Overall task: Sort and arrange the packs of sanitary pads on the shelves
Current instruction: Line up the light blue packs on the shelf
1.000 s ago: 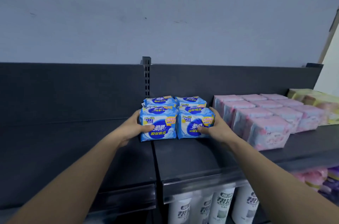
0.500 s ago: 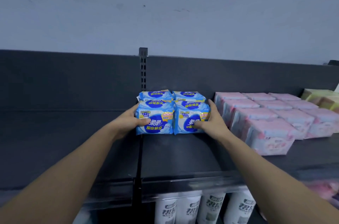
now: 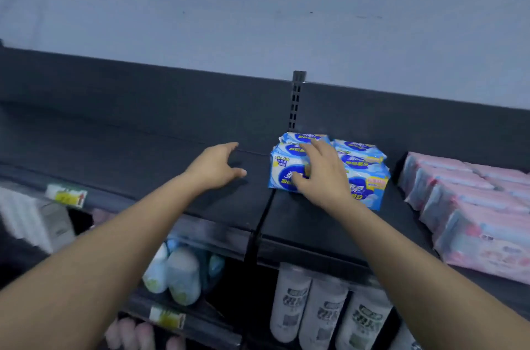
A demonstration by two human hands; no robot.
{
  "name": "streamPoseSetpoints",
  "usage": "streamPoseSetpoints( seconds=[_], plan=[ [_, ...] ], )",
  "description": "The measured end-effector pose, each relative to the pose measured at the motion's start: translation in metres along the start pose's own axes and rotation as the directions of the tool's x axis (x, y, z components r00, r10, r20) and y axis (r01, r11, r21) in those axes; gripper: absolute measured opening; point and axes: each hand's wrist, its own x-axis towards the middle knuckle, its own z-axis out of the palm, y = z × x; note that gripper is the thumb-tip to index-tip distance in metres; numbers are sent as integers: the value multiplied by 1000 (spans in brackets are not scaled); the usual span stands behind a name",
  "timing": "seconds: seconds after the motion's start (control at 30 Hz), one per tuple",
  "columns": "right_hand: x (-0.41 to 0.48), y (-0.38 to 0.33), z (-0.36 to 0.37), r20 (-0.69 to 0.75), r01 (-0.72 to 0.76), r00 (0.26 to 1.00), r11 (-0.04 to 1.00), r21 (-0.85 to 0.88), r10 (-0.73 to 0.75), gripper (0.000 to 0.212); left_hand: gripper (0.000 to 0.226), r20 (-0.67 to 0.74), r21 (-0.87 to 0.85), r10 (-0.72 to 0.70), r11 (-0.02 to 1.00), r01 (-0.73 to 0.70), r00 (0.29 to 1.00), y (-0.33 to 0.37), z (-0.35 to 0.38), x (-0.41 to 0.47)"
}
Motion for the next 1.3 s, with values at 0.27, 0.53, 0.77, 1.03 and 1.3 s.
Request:
streamPoseSetpoints(
  seconds=[0.27, 0.53, 0.77, 1.03, 1.3],
  plan=[
    [-9, -91, 28, 189, 240, 951, 970, 47, -245, 64, 67, -166, 402, -187, 884, 239, 968, -61, -70, -105],
    [-29, -219, 47, 322, 476, 817, 875, 94, -479, 62, 44, -311, 575, -395, 646, 502, 865, -114, -143, -229],
    [-64, -341, 65, 347, 603, 716, 787, 128, -605, 51, 42, -398, 582, -535, 480, 656, 745, -158, -205, -330],
    [-107, -482, 88, 368, 707, 588, 679, 199, -720, 61, 46, -493, 554, -627, 308, 773, 603, -220, -284, -436],
    [-162, -627, 113, 328, 751, 496, 587, 302, -804, 49, 42, -545, 521, -671, 198, 830, 502, -287, -348, -538]
  ],
)
